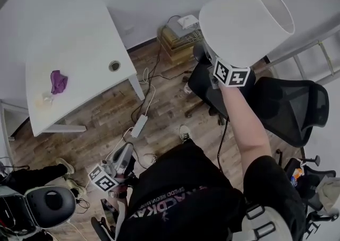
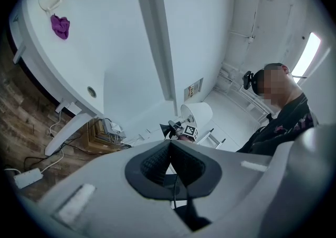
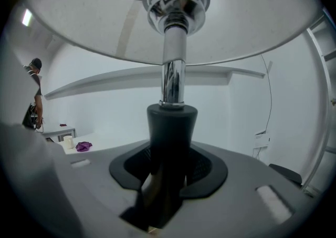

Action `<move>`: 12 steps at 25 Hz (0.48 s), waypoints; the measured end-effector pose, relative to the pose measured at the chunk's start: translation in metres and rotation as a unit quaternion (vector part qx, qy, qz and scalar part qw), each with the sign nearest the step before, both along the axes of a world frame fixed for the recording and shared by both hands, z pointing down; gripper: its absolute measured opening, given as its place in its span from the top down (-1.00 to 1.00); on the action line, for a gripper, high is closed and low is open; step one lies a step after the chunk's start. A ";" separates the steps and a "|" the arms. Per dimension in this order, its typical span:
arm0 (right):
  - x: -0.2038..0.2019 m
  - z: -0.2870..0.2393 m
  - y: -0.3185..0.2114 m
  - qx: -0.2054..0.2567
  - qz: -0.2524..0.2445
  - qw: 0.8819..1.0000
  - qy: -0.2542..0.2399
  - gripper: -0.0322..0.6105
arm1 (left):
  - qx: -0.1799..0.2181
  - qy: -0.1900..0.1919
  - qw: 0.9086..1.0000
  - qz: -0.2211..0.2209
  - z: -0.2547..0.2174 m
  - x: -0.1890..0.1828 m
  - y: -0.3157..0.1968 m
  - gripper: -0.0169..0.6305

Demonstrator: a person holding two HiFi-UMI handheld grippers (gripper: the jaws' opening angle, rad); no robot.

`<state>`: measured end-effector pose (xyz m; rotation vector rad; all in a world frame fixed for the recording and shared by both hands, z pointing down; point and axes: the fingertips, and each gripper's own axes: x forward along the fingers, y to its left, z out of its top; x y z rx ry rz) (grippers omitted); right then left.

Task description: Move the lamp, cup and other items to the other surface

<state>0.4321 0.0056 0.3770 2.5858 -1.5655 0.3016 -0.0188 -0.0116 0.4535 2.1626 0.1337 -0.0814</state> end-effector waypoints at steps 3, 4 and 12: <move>0.030 0.007 0.021 0.003 0.015 1.000 -0.008 0.43 | -0.005 -0.008 1.000 0.011 0.003 0.025 0.012 0.96; 0.040 0.010 0.028 0.003 0.020 1.000 -0.010 0.43 | -0.007 -0.011 1.000 0.015 0.004 0.034 0.016 0.96; 0.112 0.039 0.093 0.002 0.067 0.997 -0.028 0.43 | -0.013 -0.035 0.998 0.047 0.009 0.098 0.041 0.96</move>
